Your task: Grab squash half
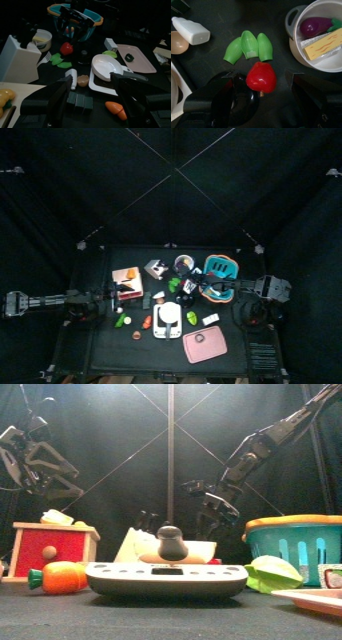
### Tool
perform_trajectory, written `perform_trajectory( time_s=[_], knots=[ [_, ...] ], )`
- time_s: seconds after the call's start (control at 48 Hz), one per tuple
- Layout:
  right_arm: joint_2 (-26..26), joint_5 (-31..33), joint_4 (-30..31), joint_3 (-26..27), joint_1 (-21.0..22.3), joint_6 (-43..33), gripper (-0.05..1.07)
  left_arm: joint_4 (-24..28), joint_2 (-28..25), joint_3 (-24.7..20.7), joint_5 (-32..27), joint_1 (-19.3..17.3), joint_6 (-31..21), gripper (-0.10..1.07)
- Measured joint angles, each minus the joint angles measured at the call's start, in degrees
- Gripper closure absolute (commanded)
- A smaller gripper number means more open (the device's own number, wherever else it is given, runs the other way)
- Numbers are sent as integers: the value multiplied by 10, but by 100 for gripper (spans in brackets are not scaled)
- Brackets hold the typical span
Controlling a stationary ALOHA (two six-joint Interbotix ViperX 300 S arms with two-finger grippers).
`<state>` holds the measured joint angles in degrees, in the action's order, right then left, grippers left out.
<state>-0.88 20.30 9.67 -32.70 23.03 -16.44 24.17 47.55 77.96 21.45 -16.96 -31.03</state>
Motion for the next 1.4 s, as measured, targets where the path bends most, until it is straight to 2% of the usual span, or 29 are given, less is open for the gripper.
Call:
perform_trajectory(
  time_s=[0.146,0.25,0.354,0.5,0.729,0.812,0.896,1.083,1.271,1.396],
  knots=[
    [18,-34,-2,0,0,-1,1,-9,1,-3,-2,0,18,2],
    [43,-89,0,-11,-1,4,1,-11,1,-20,-7,-2,28,2],
    [62,-162,1,-32,-4,2,1,-20,1,-54,-39,-2,29,2],
    [76,-238,-6,-62,-5,-1,2,-33,1,-110,-155,-3,31,2],
    [76,-256,-25,-80,-25,-1,1,-37,0,-172,-416,6,33,1],
    [76,-258,-25,-80,-35,-1,1,-37,1,-180,-495,21,31,1],
    [75,-259,-25,-80,-41,1,1,-36,1,-182,-537,43,32,1],
    [74,-259,-20,-81,-43,3,1,-18,1,-183,-570,86,33,1],
    [73,-259,-17,-81,-47,4,2,24,1,-183,-611,91,33,1],
    [68,-259,-8,-81,-55,3,1,44,0,-182,-618,91,31,1]
  ],
)
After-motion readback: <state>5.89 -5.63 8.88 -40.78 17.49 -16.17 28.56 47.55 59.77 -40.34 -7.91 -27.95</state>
